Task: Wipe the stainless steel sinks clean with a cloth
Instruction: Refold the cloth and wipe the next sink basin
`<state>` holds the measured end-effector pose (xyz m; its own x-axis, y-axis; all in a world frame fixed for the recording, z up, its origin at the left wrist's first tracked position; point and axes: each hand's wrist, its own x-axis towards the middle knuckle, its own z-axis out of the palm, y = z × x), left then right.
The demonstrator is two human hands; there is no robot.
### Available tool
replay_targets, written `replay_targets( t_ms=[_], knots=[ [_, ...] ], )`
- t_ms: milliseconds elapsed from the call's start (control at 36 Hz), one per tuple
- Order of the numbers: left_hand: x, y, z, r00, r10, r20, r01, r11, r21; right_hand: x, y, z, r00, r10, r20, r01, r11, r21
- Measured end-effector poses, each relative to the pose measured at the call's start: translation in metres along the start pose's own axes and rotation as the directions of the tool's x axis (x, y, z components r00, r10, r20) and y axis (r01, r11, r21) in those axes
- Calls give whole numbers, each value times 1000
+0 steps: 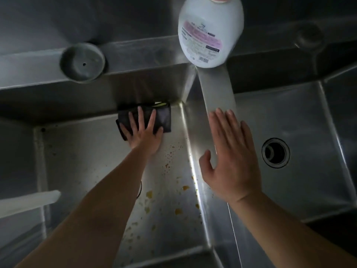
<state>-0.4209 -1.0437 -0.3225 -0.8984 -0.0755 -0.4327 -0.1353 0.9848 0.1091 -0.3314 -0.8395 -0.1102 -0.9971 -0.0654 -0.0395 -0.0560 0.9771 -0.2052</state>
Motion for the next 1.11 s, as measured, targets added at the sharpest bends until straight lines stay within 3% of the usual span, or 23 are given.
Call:
replay_targets(
  t_ms=[111,222,333,472,556,639,694,806,944,1000,1111],
  knots=[
    [-9,34,18,996,-90,-25,86,987,-134,0,0,1,1000,-2,-6,2,1000,-9],
    [-40,62,31,999,47,24,-44,994,-101,0,-1,-1,1000,9,1,-9,1000,-13],
    [-92,46,46,982,181,53,-178,983,-42,1,-2,-3,1000,12,20,-11,1000,-21],
    [-183,-11,76,846,524,104,-529,848,35,1,-2,-5,1000,4,15,-4,1000,-15],
    [-204,-34,88,775,619,126,-630,773,81,1,-1,-4,1000,0,7,0,1000,-12],
    [-173,-35,78,743,660,109,-669,738,92,2,-1,-2,1000,-3,0,3,1000,-5],
    [-137,-27,64,786,611,95,-618,779,106,2,-1,-2,1000,-9,-6,9,1000,4],
    [-48,9,27,960,281,13,-281,959,35,2,0,-2,1000,-11,-20,11,1000,16],
    [18,71,-2,995,-59,81,68,991,-118,2,1,0,1000,-11,0,11,1000,-4],
    [15,82,-3,992,-97,86,107,986,-125,2,1,0,1000,-10,9,10,1000,-7],
    [6,74,4,999,-32,41,35,996,-76,1,1,0,1000,-9,6,9,1000,-11]
  ],
)
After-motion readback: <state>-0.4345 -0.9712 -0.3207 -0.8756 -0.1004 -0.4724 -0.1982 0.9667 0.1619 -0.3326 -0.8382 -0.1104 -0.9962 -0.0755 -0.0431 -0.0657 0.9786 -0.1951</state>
